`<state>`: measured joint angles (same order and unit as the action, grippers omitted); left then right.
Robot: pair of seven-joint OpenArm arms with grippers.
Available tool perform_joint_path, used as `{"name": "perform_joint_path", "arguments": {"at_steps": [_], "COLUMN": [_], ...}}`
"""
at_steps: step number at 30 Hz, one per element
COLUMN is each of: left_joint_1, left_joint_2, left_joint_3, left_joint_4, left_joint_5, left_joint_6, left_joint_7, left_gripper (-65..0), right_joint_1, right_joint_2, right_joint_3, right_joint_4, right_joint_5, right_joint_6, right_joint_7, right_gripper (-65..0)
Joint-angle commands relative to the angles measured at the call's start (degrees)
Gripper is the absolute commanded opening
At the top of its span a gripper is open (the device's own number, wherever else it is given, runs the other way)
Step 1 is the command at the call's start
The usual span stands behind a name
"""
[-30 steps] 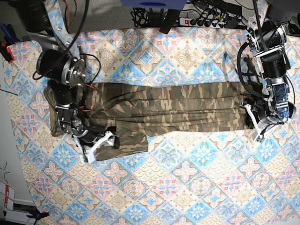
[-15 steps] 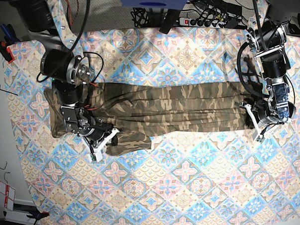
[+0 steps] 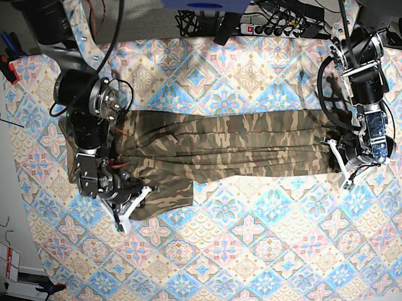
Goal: Fold the T-shirt properly
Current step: 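Move the right gripper along the shirt's end and grasp its corner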
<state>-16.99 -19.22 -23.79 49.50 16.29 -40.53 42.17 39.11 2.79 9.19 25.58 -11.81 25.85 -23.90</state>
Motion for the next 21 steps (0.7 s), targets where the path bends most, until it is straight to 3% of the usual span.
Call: {"name": "perform_joint_path", "arguments": {"at_steps": [1,8,15,21], "left_joint_1": [0.4,0.4,0.3,0.3], "left_joint_2": [-0.5,-0.4,1.1,2.0], "left_joint_3": [0.1,0.1,0.1,0.1], "left_joint_4": [-0.2,-0.2,-0.2,-0.2], "left_joint_5": [3.0,3.0,3.2,3.2], "left_joint_6": [0.5,0.5,0.5,0.5], "left_joint_7": [3.1,3.1,3.0,3.1], "left_gripper": [-63.3,-63.3,-63.3,-63.3], "right_joint_1": [1.6,-11.0,-22.5,-29.4], "right_joint_2": [0.1,-0.3,-0.4,0.0], "right_joint_3": [-0.1,-1.9,-5.1,-6.3], "right_joint_4": [4.9,33.0,54.3,67.7], "right_joint_5": [0.7,1.0,1.3,6.3], "right_joint_6": [0.3,0.4,0.4,0.4], "right_joint_7": [0.0,-14.8,-22.9,-29.9], "right_gripper": [-62.7,-62.6,-62.6,-62.5]}}
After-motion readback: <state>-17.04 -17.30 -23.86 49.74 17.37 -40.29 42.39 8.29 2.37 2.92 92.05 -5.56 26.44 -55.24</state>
